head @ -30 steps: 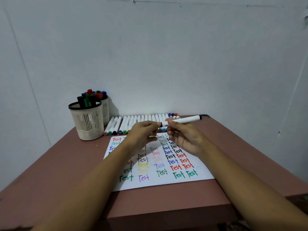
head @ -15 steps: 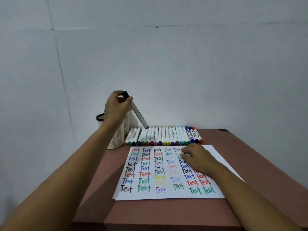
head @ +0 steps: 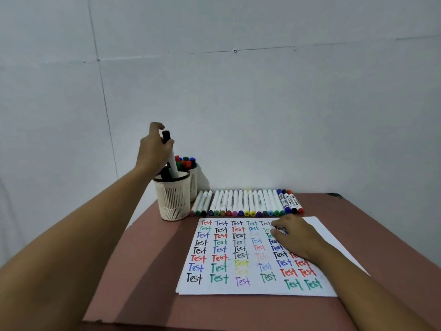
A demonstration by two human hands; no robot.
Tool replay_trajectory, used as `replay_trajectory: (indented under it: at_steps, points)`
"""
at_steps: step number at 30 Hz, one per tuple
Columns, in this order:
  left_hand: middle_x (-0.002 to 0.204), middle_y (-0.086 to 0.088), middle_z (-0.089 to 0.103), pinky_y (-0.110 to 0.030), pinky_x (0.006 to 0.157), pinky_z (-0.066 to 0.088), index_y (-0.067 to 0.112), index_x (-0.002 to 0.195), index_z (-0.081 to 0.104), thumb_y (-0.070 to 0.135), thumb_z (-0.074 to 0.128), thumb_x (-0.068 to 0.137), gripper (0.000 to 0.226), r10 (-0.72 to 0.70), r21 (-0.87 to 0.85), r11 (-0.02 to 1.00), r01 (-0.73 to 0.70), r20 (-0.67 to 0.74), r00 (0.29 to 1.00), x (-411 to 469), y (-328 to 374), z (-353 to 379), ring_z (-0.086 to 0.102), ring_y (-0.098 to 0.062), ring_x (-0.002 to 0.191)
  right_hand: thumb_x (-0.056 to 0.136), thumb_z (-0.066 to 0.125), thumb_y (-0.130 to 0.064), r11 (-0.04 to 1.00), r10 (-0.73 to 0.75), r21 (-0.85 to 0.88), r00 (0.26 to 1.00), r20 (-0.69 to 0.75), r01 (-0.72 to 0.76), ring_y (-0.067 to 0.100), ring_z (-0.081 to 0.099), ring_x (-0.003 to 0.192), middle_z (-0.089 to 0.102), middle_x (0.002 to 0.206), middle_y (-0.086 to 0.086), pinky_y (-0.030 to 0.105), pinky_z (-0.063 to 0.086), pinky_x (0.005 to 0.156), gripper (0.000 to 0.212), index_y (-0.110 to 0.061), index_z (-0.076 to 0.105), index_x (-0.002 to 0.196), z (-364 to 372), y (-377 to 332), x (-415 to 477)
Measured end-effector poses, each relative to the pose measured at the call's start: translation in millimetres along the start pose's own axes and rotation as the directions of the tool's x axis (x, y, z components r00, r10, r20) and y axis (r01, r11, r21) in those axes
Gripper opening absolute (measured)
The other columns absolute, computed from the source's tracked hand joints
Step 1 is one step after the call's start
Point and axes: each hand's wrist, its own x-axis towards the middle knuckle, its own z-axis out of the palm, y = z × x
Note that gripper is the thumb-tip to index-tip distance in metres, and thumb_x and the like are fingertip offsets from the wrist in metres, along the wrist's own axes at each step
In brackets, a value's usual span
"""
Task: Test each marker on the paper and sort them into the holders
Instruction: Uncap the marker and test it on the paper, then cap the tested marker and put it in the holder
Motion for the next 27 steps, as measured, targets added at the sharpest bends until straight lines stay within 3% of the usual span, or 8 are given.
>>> replay_trajectory:
  at_steps: [5,8,10,14,17,22,27]
  points:
    - [0.100,-0.011,0.063,-0.039,0.068,0.053,0.016,0.107,0.048,0.022,0.057,0.091,0.020,-0.010,0.226,0.973,-0.038,0.207,0.978,-14.9,-19.6,16.6,0.061,-0.028,0.078,0.095,0.049,-0.040,1.000,-0.002,-0.008,1.000,-0.004,0.002,0.015,0.047,0.122,0.053,0.133,-0.001,0.032,0.040,0.099,0.040,-0.022,0.057,0.130,-1.9,-2.9,-0.6]
    - [0.109,-0.014,0.061,-0.040,0.076,0.051,0.013,0.111,0.053,0.024,0.056,0.091,0.023,-0.031,0.347,0.935,-0.072,0.283,0.959,-19.0,-26.8,22.7,0.058,-0.028,0.090,0.095,0.048,-0.040,1.000,-0.002,-0.010,1.000,-0.002,0.002,0.015,0.047,0.122,0.053,0.133,-0.001,0.032,0.040,0.099,0.040,-0.022,0.057,0.129,-2.1,-3.0,-1.6]
    - [0.114,-0.016,0.057,-0.039,0.081,0.047,0.009,0.115,0.054,0.022,0.055,0.091,0.027,0.029,0.391,0.910,-0.141,0.279,0.960,-22.0,-26.4,26.9,0.054,-0.030,0.098,0.095,0.048,-0.041,1.000,-0.002,-0.013,1.000,-0.004,0.002,0.015,0.046,0.122,0.053,0.133,-0.002,0.033,0.040,0.099,0.040,-0.023,0.057,0.129,-2.2,-3.0,-1.9]
    - [0.118,-0.020,0.053,-0.038,0.086,0.042,0.002,0.116,0.057,0.012,0.055,0.090,0.028,0.267,0.279,0.910,-0.308,0.173,0.948,-43.2,-5.4,40.8,0.049,-0.034,0.107,0.095,0.048,-0.041,1.000,0.004,-0.017,1.000,0.003,-0.004,0.015,0.046,0.123,0.053,0.133,-0.002,0.034,0.039,0.101,0.039,-0.024,0.057,0.129,-4.1,-5.7,-1.3]
    - [0.125,-0.014,0.051,-0.033,0.091,0.042,0.007,0.121,0.056,0.017,0.052,0.093,0.030,0.339,0.184,0.904,-0.386,0.244,0.909,-69.8,14.9,61.1,0.050,-0.027,0.112,0.096,0.047,-0.040,1.000,0.004,-0.017,1.000,0.009,-0.004,0.016,0.045,0.124,0.052,0.134,-0.001,0.035,0.038,0.102,0.039,-0.023,0.057,0.130,-5.6,-8.6,-2.4]
    - [0.132,-0.008,0.046,-0.030,0.099,0.037,0.015,0.130,0.052,0.026,0.047,0.095,0.037,0.248,0.095,0.933,-0.347,0.530,0.811,-119.2,23.6,108.8,0.046,-0.021,0.119,0.095,0.048,-0.040,1.000,0.013,-0.004,1.000,0.009,-0.013,0.017,0.047,0.122,0.053,0.133,0.001,0.035,0.040,0.102,0.040,-0.022,0.057,0.129,-6.3,-12.0,-3.7]
    - [0.134,-0.009,0.045,-0.029,0.100,0.033,0.015,0.132,0.050,0.033,0.042,0.097,0.041,0.103,0.139,0.944,-0.299,0.737,0.668,-144.2,10.6,129.7,0.044,-0.023,0.122,0.095,0.049,-0.036,1.000,0.016,0.008,1.000,-0.022,-0.016,0.017,0.055,0.109,0.061,0.123,0.001,0.034,0.046,0.091,0.033,-0.022,0.064,0.121,-5.7,-13.1,-3.6]
